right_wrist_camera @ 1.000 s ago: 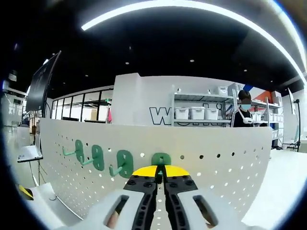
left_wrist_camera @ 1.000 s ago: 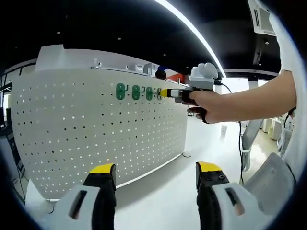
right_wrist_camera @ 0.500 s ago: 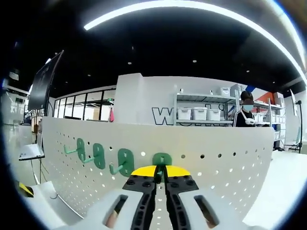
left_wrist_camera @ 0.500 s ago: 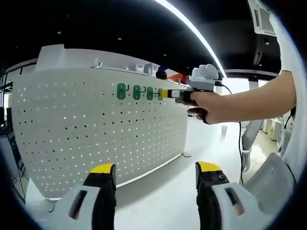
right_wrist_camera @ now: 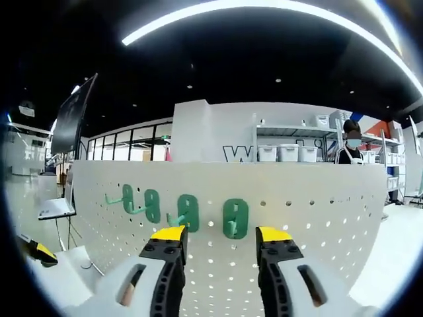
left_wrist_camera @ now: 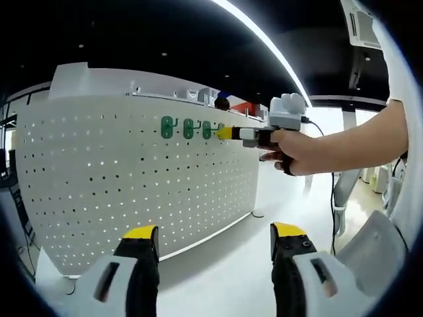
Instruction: Insert the hook assembly into the mounting plate slot until the hook locks in place.
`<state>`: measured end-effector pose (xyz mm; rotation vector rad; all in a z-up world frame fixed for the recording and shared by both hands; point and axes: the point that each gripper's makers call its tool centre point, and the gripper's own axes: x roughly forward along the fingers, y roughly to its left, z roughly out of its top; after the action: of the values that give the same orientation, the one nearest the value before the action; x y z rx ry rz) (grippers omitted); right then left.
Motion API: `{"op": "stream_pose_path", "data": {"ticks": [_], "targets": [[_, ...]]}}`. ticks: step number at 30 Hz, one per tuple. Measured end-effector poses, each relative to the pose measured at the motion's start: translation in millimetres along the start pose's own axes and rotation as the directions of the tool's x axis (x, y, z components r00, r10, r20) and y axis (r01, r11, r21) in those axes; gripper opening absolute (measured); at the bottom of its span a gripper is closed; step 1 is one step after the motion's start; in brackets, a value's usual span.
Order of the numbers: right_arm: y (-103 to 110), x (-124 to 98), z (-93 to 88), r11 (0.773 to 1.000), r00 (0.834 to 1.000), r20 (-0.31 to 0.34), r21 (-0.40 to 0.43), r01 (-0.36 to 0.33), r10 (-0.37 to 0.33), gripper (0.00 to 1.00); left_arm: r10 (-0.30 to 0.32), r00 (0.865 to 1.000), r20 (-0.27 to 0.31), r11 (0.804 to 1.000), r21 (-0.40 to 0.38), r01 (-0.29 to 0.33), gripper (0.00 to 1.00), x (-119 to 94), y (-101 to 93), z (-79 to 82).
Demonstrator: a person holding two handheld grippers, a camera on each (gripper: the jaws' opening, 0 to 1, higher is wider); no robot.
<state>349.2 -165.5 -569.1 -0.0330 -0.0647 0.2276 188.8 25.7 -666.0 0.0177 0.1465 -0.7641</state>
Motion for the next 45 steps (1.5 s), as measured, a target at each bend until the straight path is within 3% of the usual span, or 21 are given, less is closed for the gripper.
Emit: {"op": "stream_pose_path", "data": {"ticks": [7,15,34,45], "targets": [[13.3,-4.4,2.6,0.997,0.997,0.033,-0.005,-0.072,0.072,0.54,0.008,1.000,0.006,1.000,0.002,-0.008,0.71,-0.4,2.8,1.8],[12.8,-7.8,4.3,0.997,0.996,0.039,-0.001,-0.083,0.083,0.54,0.010,1.000,0.013,1.000,0.009,-0.010,0.70,-0.4,3.9,5.3],[21.6,-49.2,-2.8,0.982,0.981,0.052,-0.014,-0.187,0.188,0.57,0.047,0.997,0.056,0.998,0.033,-0.049,0.72,-2.1,8.6,17.1],[19.2,-60.7,-5.5,0.981,0.980,0.047,-0.006,-0.192,0.192,0.57,0.073,0.994,0.077,0.997,0.018,-0.075,0.72,-4.0,15.1,23.3]]}}
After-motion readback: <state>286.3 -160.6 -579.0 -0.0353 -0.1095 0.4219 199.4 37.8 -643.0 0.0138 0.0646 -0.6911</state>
